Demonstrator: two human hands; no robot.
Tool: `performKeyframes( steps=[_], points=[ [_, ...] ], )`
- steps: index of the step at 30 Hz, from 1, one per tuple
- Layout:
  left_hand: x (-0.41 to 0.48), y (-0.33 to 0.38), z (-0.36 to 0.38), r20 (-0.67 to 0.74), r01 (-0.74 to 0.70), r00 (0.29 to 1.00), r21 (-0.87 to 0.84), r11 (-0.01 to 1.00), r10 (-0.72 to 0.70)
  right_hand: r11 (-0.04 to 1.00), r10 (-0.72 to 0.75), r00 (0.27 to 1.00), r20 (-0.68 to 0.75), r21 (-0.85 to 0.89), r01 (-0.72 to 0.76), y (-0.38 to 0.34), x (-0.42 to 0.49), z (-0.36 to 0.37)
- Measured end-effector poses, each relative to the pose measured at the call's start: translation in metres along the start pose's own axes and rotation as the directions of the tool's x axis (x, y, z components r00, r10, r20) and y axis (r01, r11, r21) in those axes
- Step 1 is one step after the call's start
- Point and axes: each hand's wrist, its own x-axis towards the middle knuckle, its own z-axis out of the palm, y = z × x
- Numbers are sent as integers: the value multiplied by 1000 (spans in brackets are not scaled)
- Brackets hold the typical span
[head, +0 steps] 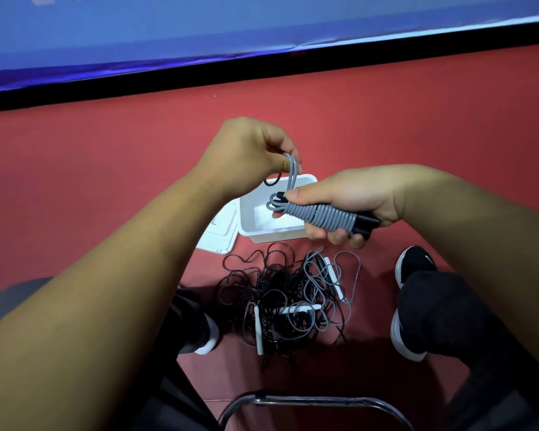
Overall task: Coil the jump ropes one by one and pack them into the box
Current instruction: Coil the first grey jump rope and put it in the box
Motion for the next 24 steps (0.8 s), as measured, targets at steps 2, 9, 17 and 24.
performKeyframes(
  steps=[2, 9, 17, 24],
  points=[
    [1, 0, -1, -79, -56, 995, 84, 995, 63, 999, -48, 994, -98, 9, 49, 2, 4, -6],
    [6, -4, -11, -54, -225, 958, 470, 853, 282, 960, -164, 913, -375, 153, 235, 1, 11, -18],
    [4, -4, -5, 36, -14, 999, 416, 909, -1, 891, -186, 880, -438, 303, 339, -9, 14, -9],
    [3, -8, -8, 68, 242, 969, -36, 970, -239, 897, -189, 830, -524, 251, 363, -10, 15, -5]
  ],
)
